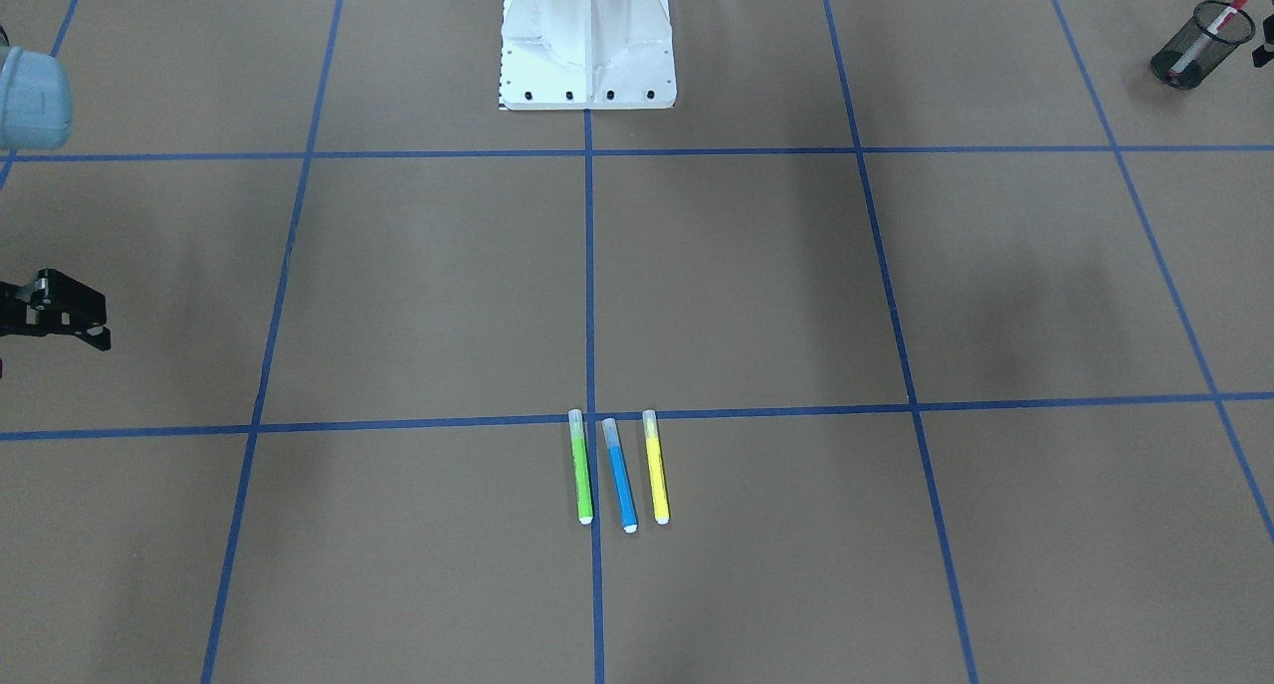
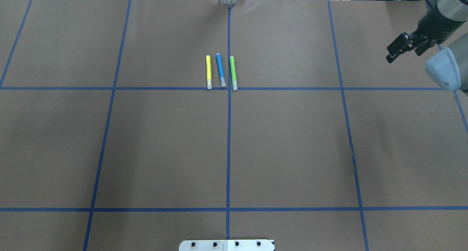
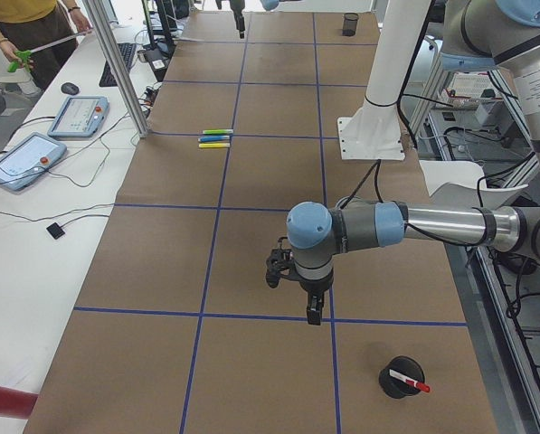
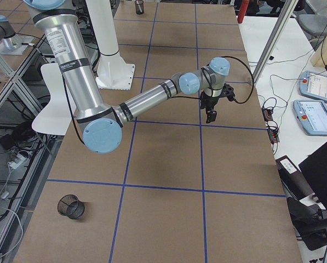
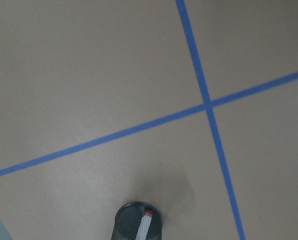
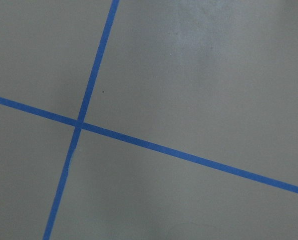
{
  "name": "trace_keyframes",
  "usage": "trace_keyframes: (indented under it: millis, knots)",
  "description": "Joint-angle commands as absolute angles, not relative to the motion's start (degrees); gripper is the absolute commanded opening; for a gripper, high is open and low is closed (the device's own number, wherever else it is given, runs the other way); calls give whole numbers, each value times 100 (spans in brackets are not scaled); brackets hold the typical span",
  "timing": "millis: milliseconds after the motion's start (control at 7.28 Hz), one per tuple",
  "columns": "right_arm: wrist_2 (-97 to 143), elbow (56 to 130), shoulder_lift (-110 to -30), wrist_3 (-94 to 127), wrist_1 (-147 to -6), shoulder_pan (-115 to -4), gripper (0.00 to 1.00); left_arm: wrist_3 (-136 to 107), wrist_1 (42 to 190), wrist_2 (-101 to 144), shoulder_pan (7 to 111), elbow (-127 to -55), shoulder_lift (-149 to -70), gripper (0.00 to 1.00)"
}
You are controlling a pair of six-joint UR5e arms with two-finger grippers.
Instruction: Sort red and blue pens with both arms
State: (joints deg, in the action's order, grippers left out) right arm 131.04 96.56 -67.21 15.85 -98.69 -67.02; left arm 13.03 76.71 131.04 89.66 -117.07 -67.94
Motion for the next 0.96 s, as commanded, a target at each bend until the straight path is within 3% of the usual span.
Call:
trace_keyframes:
  millis: [0, 137, 412, 825]
  knots:
    - [13104, 8942, -5796, 2291, -9870, -6391, 100, 1063, 7813, 13148, 8974, -11584, -7163, 100]
    - [13104, 8599, -5400, 2659, -9740, -6242, 100, 1072, 7822, 13148, 8974, -11593, -7163, 100]
    - [13070, 7897, -5178, 4193, -8147, -5812, 100, 1090, 7822, 13148, 8965, -11584, -7172, 100]
    - [12405, 7157, -4012, 5708, -7937, -4942, 100, 1099, 7822, 13157, 8965, -11523, -7172, 100]
